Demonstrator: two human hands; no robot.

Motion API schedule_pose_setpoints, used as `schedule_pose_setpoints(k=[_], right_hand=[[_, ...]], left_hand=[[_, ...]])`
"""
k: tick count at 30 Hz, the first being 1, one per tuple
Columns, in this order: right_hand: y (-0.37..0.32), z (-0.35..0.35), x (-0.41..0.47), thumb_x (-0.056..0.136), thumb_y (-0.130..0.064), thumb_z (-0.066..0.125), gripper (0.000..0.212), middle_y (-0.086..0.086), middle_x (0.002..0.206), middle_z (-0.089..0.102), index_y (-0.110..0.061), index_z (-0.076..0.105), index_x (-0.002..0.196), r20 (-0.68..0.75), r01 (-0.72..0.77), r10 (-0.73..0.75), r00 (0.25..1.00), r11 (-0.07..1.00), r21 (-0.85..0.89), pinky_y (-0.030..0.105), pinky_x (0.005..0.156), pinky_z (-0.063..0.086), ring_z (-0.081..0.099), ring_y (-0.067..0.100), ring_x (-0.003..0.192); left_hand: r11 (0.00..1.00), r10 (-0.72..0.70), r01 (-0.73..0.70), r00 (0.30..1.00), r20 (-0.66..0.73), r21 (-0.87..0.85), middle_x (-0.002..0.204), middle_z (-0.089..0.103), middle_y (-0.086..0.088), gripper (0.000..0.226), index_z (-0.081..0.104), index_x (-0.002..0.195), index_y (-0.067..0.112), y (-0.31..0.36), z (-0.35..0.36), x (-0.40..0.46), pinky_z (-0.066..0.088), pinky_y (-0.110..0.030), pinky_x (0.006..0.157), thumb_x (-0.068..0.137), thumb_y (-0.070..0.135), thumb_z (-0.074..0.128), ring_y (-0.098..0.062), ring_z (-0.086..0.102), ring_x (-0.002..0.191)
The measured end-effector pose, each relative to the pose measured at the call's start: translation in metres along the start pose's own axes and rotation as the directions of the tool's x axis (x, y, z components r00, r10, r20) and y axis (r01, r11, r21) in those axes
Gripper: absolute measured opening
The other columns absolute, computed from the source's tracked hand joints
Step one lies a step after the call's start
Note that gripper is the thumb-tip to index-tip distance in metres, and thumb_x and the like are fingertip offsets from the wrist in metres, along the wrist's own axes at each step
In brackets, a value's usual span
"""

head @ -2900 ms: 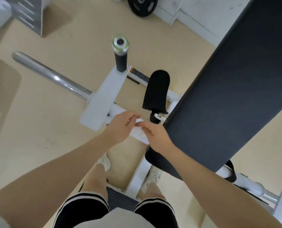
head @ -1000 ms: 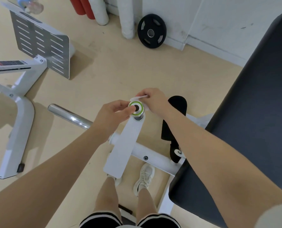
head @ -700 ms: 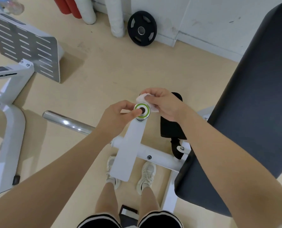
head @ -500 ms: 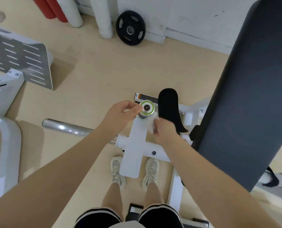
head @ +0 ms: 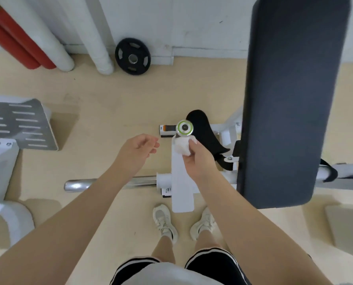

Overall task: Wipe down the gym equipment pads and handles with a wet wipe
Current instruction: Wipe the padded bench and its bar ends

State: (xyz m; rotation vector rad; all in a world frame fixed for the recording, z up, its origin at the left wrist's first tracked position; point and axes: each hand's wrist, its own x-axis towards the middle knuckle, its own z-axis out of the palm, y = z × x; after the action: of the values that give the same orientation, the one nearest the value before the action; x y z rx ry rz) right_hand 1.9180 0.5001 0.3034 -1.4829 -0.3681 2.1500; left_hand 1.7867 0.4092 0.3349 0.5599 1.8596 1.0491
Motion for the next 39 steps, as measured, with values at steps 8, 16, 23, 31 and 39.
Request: schedule_pose_setpoints(k=[8, 16, 23, 31, 39], right_hand=[[-0.082, -0.081, -0.085, 0.094, -0.007, 0.047, 0.01, 0.014, 0.089, 0.048, -0.008, 0.057, 0.098, 0.006, 0.228, -0.233, 0.973, 0.948, -0.222, 0.034, 0.072, 0.043, 0.05, 0.025, 0.08], [-0.165, -0.215, -0.178, 0.094, -0.002, 0.047, 0.017, 0.0, 0.071, 0.063, -0.011, 0.058, 0.086, -0.093, 0.443, -0.459, 0.884, 0.884, -0.15, 0.019, 0.051, 0.049, 0.06, 0.009, 0.057], [-0.195, -0.35, -0.239, 0.092, -0.004, 0.051, 0.014, 0.005, 0.086, 0.062, -0.012, 0.059, 0.085, -0.288, 0.506, -0.51, 0.81, 0.857, -0.095, 0.032, 0.081, 0.052, 0.061, 0.02, 0.079], [-0.254, -0.437, -0.269, 0.089, -0.004, 0.059, 0.013, -0.001, 0.078, 0.058, -0.014, 0.056, 0.081, -0.314, 0.559, -0.616, 0.723, 0.788, -0.257, 0.026, 0.074, 0.052, 0.059, 0.014, 0.073], [-0.318, -0.493, -0.249, 0.082, -0.015, 0.069, 0.011, -0.003, 0.074, 0.06, -0.015, 0.059, 0.077, -0.38, 0.503, -0.637, 0.67, 0.767, -0.399, 0.029, 0.073, 0.049, 0.055, 0.014, 0.071]], left_hand=[[0.953, 0.21, -0.272, 0.91, 0.358, 0.131, 0.092, 0.066, 0.008, 0.019, 0.063, 0.097, 0.022, 0.088, 0.086, -0.021, 0.047, -0.025, 0.085, 0.095, 0.014, 0.046, -0.004, 0.063, 0.081], [0.889, 0.128, -0.42, 0.609, 0.783, 0.182, 0.087, 0.066, 0.002, 0.016, 0.062, 0.092, 0.022, 0.146, 0.26, -0.08, 0.05, -0.033, 0.085, 0.092, 0.034, 0.052, -0.013, 0.062, 0.081], [0.898, 0.045, -0.407, 0.459, 0.887, 0.165, 0.094, 0.064, -0.002, 0.016, 0.062, 0.082, 0.02, 0.174, 0.399, -0.139, 0.046, -0.032, 0.094, 0.093, 0.027, 0.054, -0.014, 0.056, 0.093], [0.893, 0.089, -0.433, 0.442, 0.893, 0.126, 0.081, 0.064, 0.0, 0.018, 0.057, 0.078, 0.017, 0.204, 0.504, -0.173, 0.05, -0.01, 0.063, 0.094, 0.017, 0.051, -0.008, 0.061, 0.074], [0.861, 0.047, -0.469, 0.458, 0.887, 0.197, 0.079, 0.065, -0.004, 0.019, 0.06, 0.072, 0.016, 0.228, 0.589, -0.156, 0.051, -0.026, 0.081, 0.091, 0.018, 0.058, -0.017, 0.061, 0.08]])
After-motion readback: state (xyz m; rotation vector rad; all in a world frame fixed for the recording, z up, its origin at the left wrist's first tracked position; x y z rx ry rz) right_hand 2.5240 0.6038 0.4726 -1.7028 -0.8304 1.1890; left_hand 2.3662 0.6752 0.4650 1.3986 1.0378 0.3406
